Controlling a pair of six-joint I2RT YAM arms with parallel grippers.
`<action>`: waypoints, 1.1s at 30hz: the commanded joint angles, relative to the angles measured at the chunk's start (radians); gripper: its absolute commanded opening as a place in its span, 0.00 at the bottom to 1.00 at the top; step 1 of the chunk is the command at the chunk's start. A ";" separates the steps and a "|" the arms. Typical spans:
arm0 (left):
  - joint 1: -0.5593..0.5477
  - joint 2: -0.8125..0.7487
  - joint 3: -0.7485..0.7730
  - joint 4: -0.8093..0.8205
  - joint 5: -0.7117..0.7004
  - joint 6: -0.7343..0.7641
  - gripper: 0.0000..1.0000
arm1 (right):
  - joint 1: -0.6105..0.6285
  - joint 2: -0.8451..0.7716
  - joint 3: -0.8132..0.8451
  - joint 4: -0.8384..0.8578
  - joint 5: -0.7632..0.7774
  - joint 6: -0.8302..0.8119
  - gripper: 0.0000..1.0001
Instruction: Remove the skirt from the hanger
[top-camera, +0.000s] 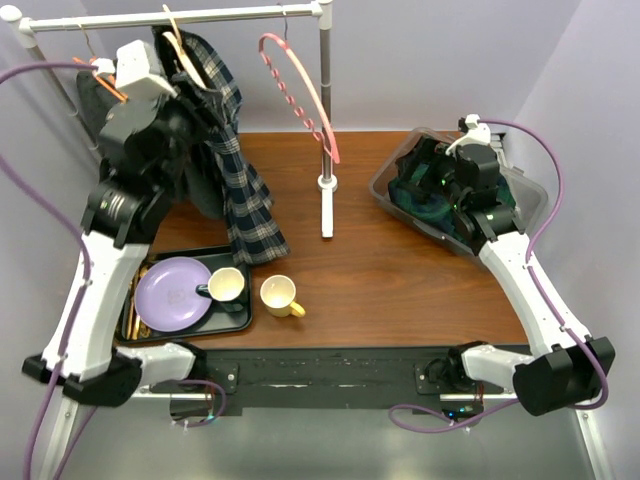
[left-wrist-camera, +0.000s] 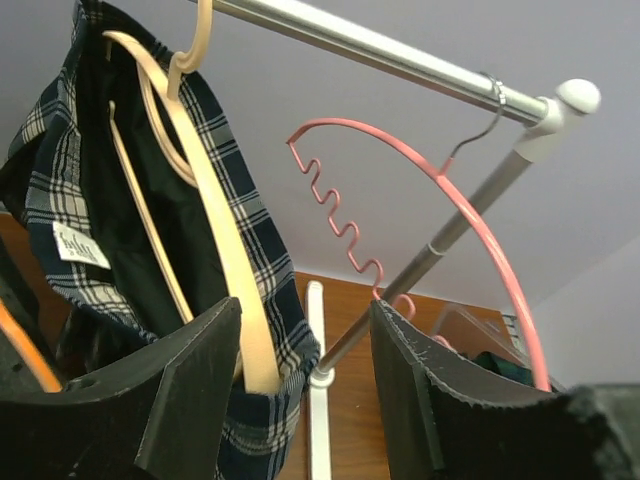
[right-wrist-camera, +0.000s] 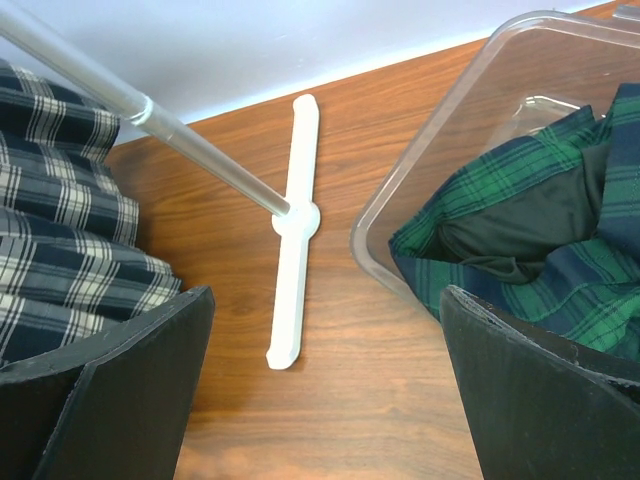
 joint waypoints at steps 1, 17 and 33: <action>0.015 0.112 0.087 -0.097 -0.048 0.038 0.58 | 0.011 -0.028 0.020 0.019 -0.020 -0.021 0.98; 0.073 0.152 0.058 -0.077 -0.111 0.083 0.64 | 0.022 -0.010 0.014 0.020 -0.023 -0.036 0.99; 0.095 0.146 0.006 0.119 -0.050 0.135 0.23 | 0.024 -0.012 0.017 0.017 -0.025 -0.044 0.99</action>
